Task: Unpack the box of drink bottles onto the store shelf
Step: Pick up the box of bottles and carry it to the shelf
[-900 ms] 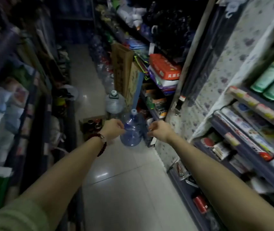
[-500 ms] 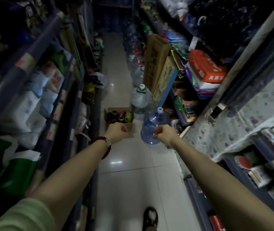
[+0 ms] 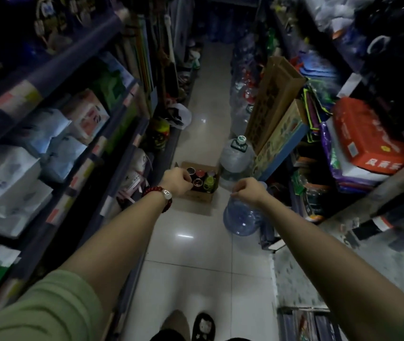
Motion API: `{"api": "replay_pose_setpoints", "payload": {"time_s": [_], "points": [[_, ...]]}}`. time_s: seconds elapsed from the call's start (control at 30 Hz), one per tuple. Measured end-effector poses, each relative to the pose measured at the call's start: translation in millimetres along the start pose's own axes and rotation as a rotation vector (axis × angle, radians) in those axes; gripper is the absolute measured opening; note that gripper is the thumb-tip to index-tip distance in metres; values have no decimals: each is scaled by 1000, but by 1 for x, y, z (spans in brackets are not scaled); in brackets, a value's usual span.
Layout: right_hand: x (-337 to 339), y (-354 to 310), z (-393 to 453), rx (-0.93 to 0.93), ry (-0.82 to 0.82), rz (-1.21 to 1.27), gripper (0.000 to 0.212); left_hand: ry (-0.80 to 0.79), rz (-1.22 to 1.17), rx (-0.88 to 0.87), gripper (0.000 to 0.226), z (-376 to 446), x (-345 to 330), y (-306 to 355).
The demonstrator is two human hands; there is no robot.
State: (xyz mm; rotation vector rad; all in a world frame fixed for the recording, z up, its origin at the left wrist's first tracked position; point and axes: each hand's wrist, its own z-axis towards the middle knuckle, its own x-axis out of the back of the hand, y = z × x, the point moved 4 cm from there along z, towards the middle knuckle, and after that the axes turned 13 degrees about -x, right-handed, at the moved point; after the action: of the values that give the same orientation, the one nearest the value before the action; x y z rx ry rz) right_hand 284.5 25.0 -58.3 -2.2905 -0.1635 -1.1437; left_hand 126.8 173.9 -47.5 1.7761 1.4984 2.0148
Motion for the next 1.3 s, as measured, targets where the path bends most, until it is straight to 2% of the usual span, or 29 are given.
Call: {"api": "replay_pose_setpoints", "payload": {"time_s": [0.2, 0.63, 0.87, 1.03, 1.17, 1.3], "points": [[7, -19, 50, 17, -77, -13, 23, 9, -1, 69, 17, 45, 4, -16], [38, -80, 211, -63, -76, 1, 21, -58, -57, 93, 20, 242, 28, -57], [44, -72, 292, -167, -76, 35, 23, -66, -58, 148, 20, 315, 27, -91], [44, -75, 351, -189, -111, 32, 12, -57, -99, 212, 18, 358, 23, -118], [35, -76, 399, -211, -123, 35, 26, -33, -121, 268, 15, 393, 13, -147], [6, -61, 440, -259, -118, 98, 30, -62, -131, 274, 12, 422, -10, -177]]}}
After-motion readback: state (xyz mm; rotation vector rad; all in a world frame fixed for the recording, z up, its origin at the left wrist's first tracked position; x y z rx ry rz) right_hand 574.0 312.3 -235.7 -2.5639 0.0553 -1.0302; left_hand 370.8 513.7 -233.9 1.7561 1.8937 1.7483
